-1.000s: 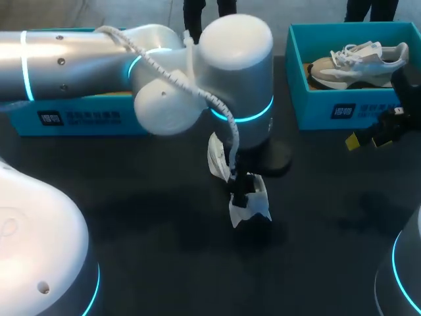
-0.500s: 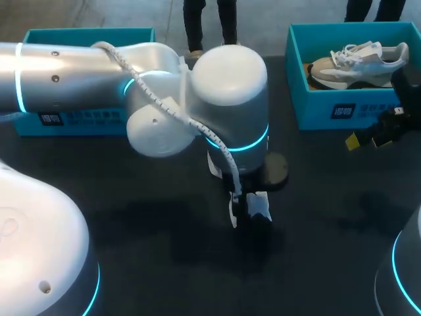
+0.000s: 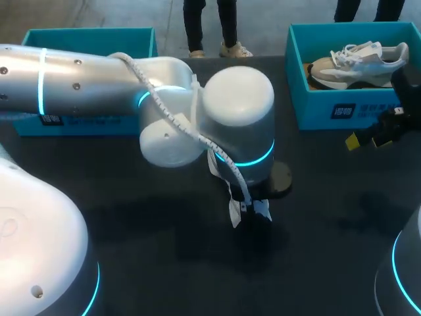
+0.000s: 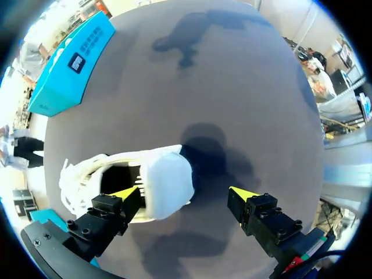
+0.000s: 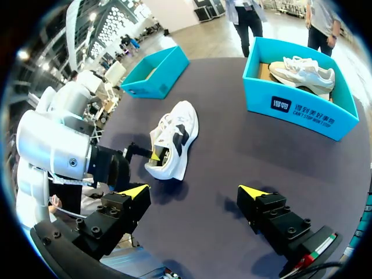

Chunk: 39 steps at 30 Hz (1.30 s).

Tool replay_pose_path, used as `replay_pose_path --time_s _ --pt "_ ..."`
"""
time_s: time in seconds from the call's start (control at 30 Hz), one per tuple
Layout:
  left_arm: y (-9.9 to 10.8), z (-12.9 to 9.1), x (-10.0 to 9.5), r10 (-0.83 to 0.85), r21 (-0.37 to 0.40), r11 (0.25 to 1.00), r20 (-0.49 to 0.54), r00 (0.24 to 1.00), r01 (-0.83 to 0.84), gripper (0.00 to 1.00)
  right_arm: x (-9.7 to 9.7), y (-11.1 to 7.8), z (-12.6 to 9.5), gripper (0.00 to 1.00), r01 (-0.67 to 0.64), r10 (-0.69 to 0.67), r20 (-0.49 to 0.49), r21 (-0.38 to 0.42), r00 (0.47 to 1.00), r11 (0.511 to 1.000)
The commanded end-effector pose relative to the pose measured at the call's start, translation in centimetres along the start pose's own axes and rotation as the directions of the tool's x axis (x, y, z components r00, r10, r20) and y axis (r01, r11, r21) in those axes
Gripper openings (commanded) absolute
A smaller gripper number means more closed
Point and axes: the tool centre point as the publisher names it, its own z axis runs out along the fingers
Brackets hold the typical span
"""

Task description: Take the shoe out of the shoebox, open the shoe tongue, remove and reinsert the insole, then place the shoe into the shoebox

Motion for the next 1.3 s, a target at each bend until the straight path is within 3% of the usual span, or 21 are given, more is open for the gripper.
replay_pose_path --time_s 0.03,0.63,0.7,0.77,0.8,1.1,1.2,1.23,1.3 --pt "-0.6 1.5 0.2 -0.007 -0.005 1.0 0.004 1.0 0.007 1.0 0.0 -0.1 0.0 1.0 -0.001 0.001 0.001 -0.001 1.0 1.0" --pt "-1.2 3.1 0.6 -0.064 -0.086 0.994 -0.001 0.998 0.064 1.0 0.0 -0.1 0.0 1.0 -0.001 0.001 0.001 -0.001 1.0 1.0" --pt "-1.0 3.0 0.5 -0.07 -0.084 0.994 -0.003 0.998 0.07 0.89 0.0 -0.1 0.0 1.0 -0.001 0.001 0.001 -0.001 1.0 1.0" --pt "-0.8 2.9 0.5 -0.074 -0.085 0.994 -0.003 0.997 0.074 0.61 0.0 -0.1 0.0 1.0 -0.001 0.001 0.001 -0.001 1.0 1.0" --pt "-0.7 2.9 0.6 -0.079 -0.086 0.993 -0.005 0.997 0.078 0.53 0.0 -0.1 0.0 1.0 -0.001 0.001 0.001 -0.001 1.0 1.0" --pt "0.3 3.0 0.9 -0.096 -0.097 0.991 -0.021 0.995 0.094 0.33 0.0 -0.1 0.0 1.0 -0.001 0.001 0.001 -0.001 1.0 1.0" --pt "0.5 3.1 0.9 -0.102 -0.101 0.99 -0.034 0.994 0.098 0.16 0.0 -0.1 0.0 1.0 -0.001 0.001 0.001 -0.001 1.0 1.0" --pt "0.5 3.2 0.9 -0.102 -0.1 0.99 -0.036 0.994 0.098 0.0 0.0 -0.1 0.0 1.0 -0.001 0.001 0.001 -0.001 1.0 1.0" --pt "0.7 3.1 1.0 -0.103 -0.099 0.99 -0.041 0.994 0.099 0.0 0.0 -0.1 0.0 1.0 -0.001 0.001 0.001 -0.001 1.0 1.0"
